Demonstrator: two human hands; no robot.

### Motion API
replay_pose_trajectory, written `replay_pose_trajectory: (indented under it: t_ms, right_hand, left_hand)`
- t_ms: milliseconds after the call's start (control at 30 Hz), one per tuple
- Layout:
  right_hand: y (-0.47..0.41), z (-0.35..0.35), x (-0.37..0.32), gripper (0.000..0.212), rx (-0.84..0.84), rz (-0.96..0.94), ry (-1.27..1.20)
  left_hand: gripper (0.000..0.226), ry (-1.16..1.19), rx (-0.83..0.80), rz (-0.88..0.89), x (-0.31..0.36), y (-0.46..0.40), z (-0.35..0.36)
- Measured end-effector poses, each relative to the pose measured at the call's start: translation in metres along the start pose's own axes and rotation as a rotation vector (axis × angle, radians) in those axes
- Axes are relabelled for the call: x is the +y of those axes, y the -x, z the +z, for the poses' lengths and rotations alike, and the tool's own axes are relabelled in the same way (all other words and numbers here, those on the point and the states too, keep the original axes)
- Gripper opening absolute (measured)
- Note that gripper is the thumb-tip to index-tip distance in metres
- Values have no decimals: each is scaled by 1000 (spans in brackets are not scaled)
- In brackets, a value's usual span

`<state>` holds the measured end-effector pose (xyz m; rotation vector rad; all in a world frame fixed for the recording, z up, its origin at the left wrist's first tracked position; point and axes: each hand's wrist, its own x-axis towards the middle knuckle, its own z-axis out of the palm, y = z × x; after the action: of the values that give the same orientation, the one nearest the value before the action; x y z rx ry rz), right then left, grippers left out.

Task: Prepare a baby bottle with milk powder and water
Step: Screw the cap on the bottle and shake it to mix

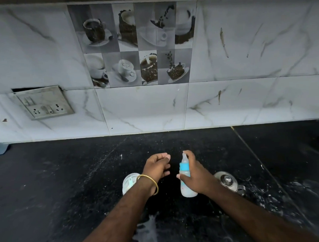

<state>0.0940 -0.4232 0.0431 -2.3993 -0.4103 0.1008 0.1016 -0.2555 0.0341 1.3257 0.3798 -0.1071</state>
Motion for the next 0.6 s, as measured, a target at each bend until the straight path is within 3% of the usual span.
replay_pose_trajectory:
  t_ms: [33,133,167,200,300,333,467,500,533,600]
  right_hand:
    - [0,-2,2,81,13,-9,-23]
    - [-9,-16,-5,80,450,-131,-294]
    - [-10,-16,-6,80,511,-153,-319]
    - [-9,-15,-5,81,461,-160,-259]
    - [3,-10,8,79,-48,-64,43]
    - [3,-15,10,78,-44,-78,23]
    - [-7,-45,0,79,489,-236,-379]
    - [-5,-46,4,80,492,-255,-351]
    - [-2,-46,9,81,394,-248,-249]
    - [6,-44,24,80,29,-166,-51]
  left_hand:
    - [7,6,-1,5,1,0,1]
    - [6,20,29,2,0,0,4]
    - [6,19,39,-1,0,2,6]
    - [5,18,47,-6,-1,4,9]
    - [5,22,60,3,-1,10,15]
    - [6,26,63,10,0,12,17]
    - [7,35,108,17,2,20,22]
    - [7,36,119,18,3,22,24]
    - [6,40,125,22,4,25,27]
    - [7,48,131,40,7,29,32]
